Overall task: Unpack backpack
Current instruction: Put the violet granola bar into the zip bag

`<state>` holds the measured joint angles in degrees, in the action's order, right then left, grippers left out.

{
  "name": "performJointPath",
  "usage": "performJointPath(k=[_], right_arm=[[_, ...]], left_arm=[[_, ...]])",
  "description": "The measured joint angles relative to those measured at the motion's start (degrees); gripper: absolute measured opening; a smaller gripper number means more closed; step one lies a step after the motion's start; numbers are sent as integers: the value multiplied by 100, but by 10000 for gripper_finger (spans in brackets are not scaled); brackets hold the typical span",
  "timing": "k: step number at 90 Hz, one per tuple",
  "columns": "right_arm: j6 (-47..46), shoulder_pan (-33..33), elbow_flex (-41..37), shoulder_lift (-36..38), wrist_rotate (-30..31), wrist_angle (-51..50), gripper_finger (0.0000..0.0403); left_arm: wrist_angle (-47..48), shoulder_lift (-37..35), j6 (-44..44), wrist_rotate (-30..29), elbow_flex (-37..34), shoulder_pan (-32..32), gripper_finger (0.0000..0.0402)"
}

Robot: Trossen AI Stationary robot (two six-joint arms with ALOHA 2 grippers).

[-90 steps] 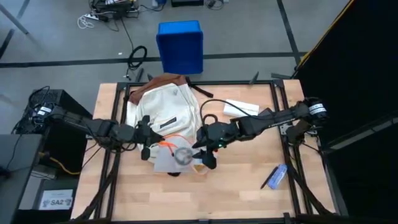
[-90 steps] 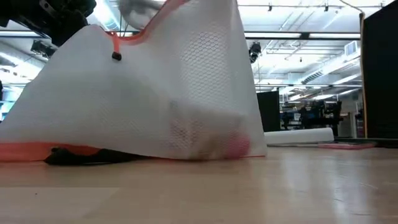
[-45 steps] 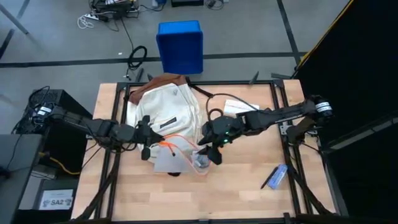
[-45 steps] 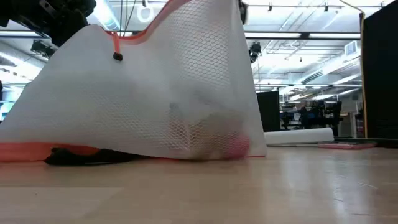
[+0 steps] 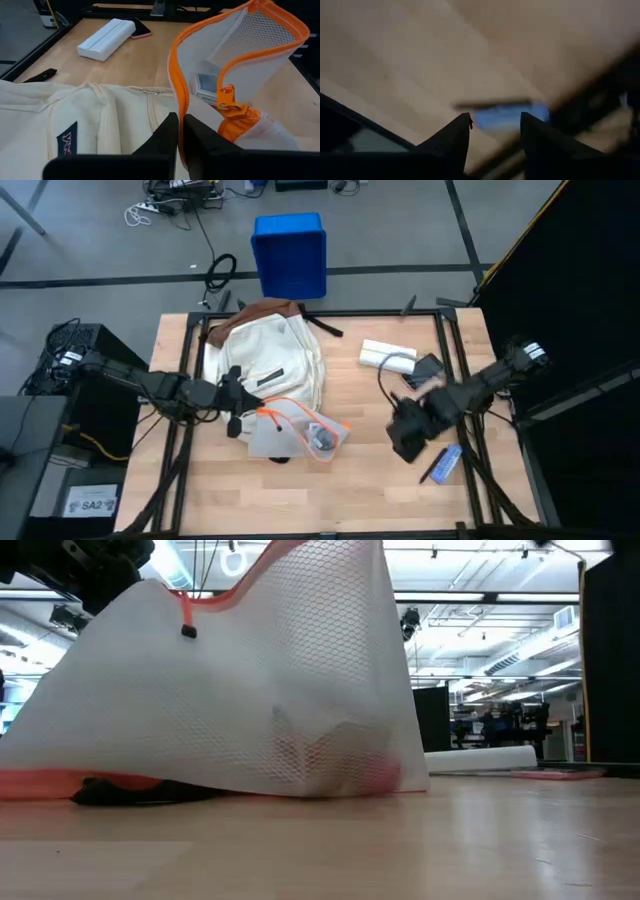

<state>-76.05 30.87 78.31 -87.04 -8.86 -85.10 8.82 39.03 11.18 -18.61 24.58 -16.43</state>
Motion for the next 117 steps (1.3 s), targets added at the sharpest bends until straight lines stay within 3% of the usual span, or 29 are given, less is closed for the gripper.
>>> performJointPath(k=[27, 39, 53, 80, 104, 117], right_arm=[[331, 1264, -1067, -782, -1371, 814, 159], [-279, 1479, -1535, -1115, -1899, 1327, 177], [-901, 1529, -2081, -1129, -1610, 2749, 192], [-361, 1727, -2474, -1120, -1493, 2614, 190], [-547, 1612, -3125, -1072, -1630, 3921, 186], [-397, 1418, -3199, -1085, -1597, 3980, 165]], left_arm=[[-6, 0, -2, 50, 0, -2, 0], [-12, 0, -24, 51, 0, 0, 0], [-26, 0, -28, 53, 0, 0, 0], [-20, 0, -24, 99, 0, -1, 0], [-9, 0, -3, 96, 0, -2, 0], [-4, 0, 46, 96, 0, -2, 0]])
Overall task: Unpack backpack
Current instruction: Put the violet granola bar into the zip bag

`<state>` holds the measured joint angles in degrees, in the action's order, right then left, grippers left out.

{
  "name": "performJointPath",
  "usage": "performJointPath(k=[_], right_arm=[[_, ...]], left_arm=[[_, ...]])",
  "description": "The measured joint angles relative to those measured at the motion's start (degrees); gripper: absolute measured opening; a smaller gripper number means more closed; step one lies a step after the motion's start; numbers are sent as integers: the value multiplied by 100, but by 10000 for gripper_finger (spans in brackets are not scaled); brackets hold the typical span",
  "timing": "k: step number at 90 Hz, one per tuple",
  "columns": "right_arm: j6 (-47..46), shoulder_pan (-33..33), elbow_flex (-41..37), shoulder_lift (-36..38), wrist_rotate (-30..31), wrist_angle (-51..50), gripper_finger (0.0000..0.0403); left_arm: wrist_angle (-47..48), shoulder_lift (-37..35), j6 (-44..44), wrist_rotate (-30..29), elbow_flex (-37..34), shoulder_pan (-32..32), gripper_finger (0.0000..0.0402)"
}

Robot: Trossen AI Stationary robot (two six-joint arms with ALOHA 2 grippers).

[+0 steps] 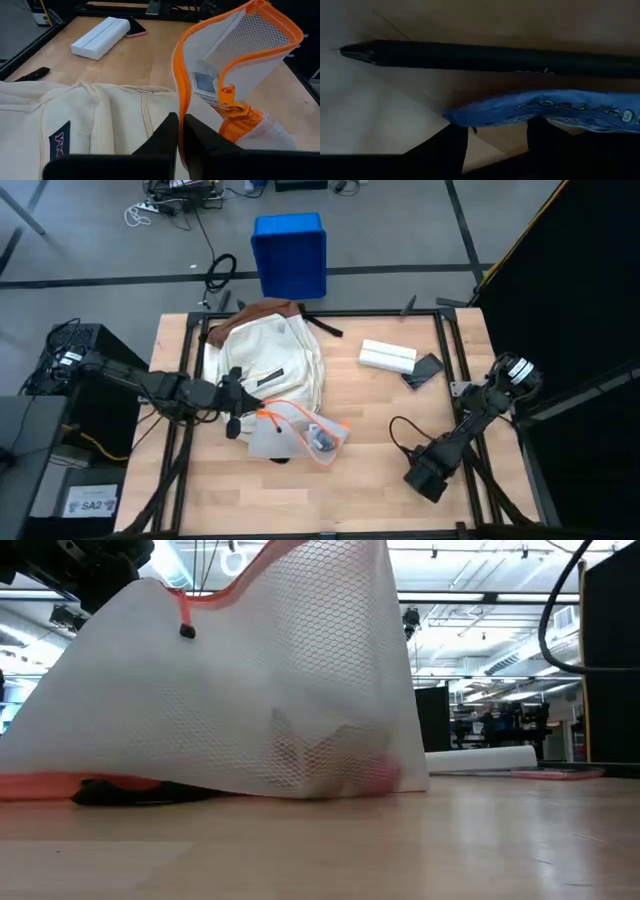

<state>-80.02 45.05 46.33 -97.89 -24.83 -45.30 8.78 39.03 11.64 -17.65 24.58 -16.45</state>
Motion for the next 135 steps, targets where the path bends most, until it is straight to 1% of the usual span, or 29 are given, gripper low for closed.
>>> performJointPath(k=[22, 31, 41, 44, 50, 60, 66, 79, 87, 96, 105, 111, 118, 129, 135], right_arm=[[534, -529, 0, -6, 178, 36, 101], [746, -732, 16, -12, 204, 42, 66], [1066, -893, 158, -26, 384, -7, 18], [1170, -936, 227, -30, 477, -74, 9], [1274, -1006, 390, -39, 738, -270, 6], [1497, -1101, 766, -72, 1526, -701, 3], [1599, -1153, 1026, -69, 1831, -875, 1], [1899, -1278, 1537, -63, 2203, -1074, 1], [2060, -1316, 1699, -54, 2457, -1124, 5], [2361, -1339, 1717, -54, 2455, -1161, 19], [2538, -1355, 1632, -52, 2337, -1076, 55], [2609, -1359, 1556, -52, 2313, -1011, 91], [2610, -1372, 1409, -46, 2288, -920, 143], [2489, -1442, 1028, -46, 2207, -614, 227], [2453, -1482, 796, -44, 2139, -455, 266]], left_arm=[[-2, 0, -38, -2, 0, 0, 0], [-2, 2, -50, -2, 0, 0, 0], [-4, 2, -48, -2, -2, 0, 0], [-6, 2, -50, -2, -2, 0, 0], [-4, 2, -48, -4, -2, 0, 0], [-4, 2, -48, -4, -2, 0, 0], [-5, 2, -48, -4, -2, 0, 0], [-6, 2, -48, -4, -2, 0, 0], [-4, 2, -48, -7, -4, 0, 0], [-4, 2, -48, -7, -4, 0, 0], [-6, 2, -46, -7, -4, 0, 0], [-2, 2, -46, -7, -4, 0, 0], [-2, 2, -46, -7, -4, 0, 0], [0, 2, -46, -7, -4, 0, 0], [0, 2, -46, -7, -4, 0, 0]])
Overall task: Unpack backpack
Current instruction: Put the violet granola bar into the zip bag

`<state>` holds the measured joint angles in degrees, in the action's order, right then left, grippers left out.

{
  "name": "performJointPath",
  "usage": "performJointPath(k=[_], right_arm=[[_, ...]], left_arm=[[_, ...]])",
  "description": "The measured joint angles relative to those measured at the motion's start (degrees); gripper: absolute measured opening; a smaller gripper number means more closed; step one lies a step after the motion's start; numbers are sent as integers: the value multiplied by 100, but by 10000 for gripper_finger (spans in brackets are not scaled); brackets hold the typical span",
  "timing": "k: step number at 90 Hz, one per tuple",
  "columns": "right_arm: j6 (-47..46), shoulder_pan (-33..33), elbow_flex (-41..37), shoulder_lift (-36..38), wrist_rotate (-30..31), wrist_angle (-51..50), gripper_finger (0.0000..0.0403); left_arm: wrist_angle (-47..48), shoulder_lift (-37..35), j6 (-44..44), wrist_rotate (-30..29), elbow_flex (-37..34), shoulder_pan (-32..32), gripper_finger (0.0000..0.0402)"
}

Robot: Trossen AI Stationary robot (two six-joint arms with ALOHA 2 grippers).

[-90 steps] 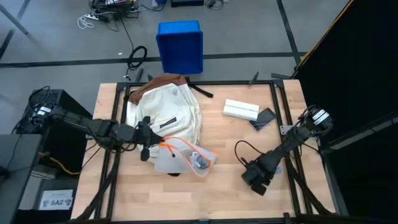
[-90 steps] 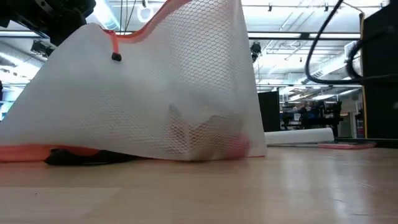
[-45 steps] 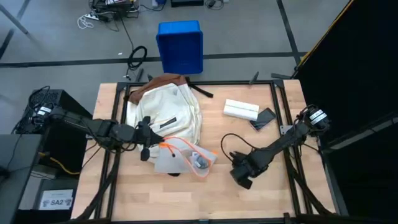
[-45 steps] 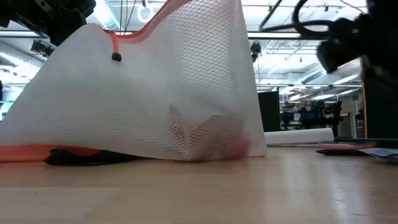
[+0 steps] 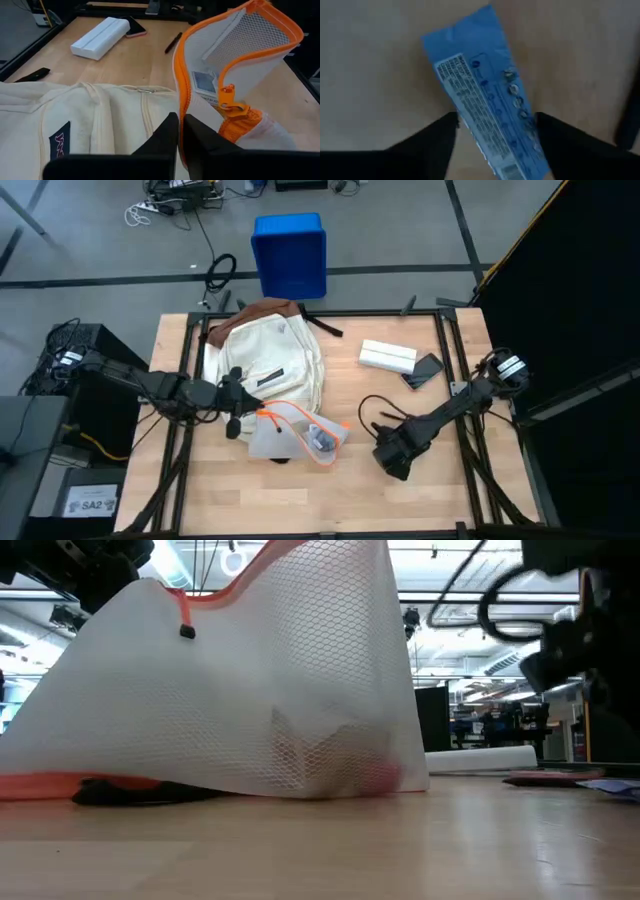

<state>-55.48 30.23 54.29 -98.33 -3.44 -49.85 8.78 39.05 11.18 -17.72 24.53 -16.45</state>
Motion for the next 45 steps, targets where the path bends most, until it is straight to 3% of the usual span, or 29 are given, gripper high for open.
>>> performJointPath(k=[11, 21, 31, 45], right_arm=[[-18, -151, -315, 49, -242, 271, 303], [144, -314, -419, 50, -440, 348, 289], [357, -455, -424, 39, -574, 308, 224], [467, -595, -290, 27, -584, 184, 93]], left_arm=[[0, 0, 0, 0, 0, 0, 0], [2, 5, 0, 0, 0, 0, 0], [-2, 65, 0, -2, 0, 0, 0], [-6, 169, 0, -2, 0, 0, 0]])
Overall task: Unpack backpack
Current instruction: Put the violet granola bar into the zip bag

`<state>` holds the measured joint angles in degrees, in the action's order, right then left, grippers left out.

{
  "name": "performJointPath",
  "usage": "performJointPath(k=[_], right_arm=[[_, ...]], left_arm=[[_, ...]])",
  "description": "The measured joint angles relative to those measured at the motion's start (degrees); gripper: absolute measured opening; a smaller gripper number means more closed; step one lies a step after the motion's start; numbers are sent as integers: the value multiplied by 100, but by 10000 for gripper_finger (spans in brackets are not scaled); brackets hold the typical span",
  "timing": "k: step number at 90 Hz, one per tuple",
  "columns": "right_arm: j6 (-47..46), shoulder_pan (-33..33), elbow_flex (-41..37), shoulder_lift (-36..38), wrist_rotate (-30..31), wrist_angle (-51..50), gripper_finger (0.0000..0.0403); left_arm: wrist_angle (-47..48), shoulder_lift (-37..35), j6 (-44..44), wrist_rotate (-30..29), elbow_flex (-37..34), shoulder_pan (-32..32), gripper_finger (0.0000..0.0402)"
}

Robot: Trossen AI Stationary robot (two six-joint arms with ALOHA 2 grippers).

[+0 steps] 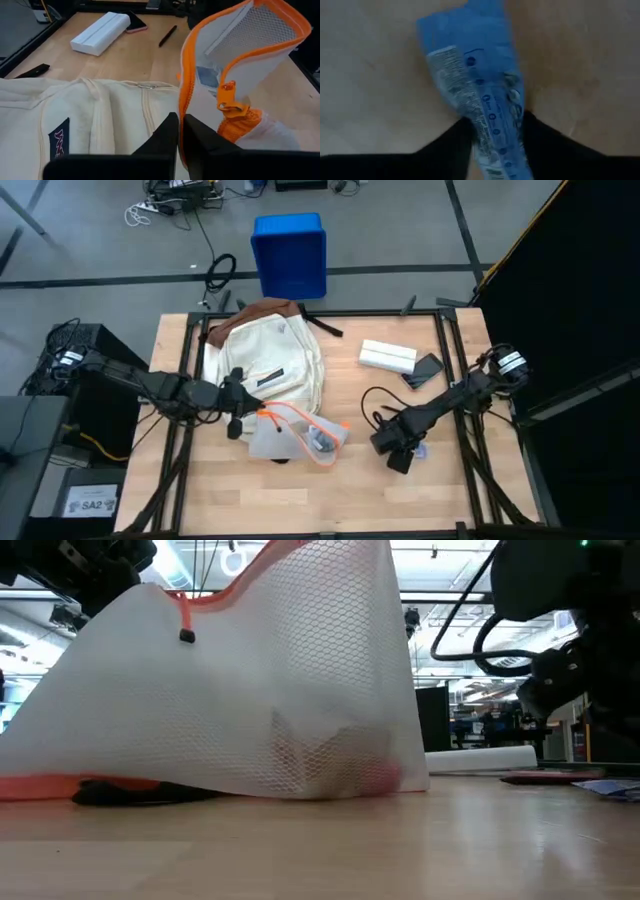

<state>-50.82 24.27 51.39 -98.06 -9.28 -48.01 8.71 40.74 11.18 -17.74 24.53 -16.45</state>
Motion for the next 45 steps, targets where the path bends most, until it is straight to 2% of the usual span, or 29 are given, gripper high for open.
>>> performJointPath(k=[7, 12, 31, 45], right_arm=[[32, -30, 74, -5, 77, -43, 36], [37, -31, 134, -16, 180, -99, 18], [-220, -44, 664, -38, 551, -731, 31], [-255, 0, 1515, 30, 935, -1470, 9]], left_arm=[[-8, 17, 0, 41, 0, 0, 0], [-32, 17, 2, 90, 0, 0, 0], [-27, 19, 2, 195, 0, 0, 0], [-20, 19, 2, 195, 0, 0, 0]])
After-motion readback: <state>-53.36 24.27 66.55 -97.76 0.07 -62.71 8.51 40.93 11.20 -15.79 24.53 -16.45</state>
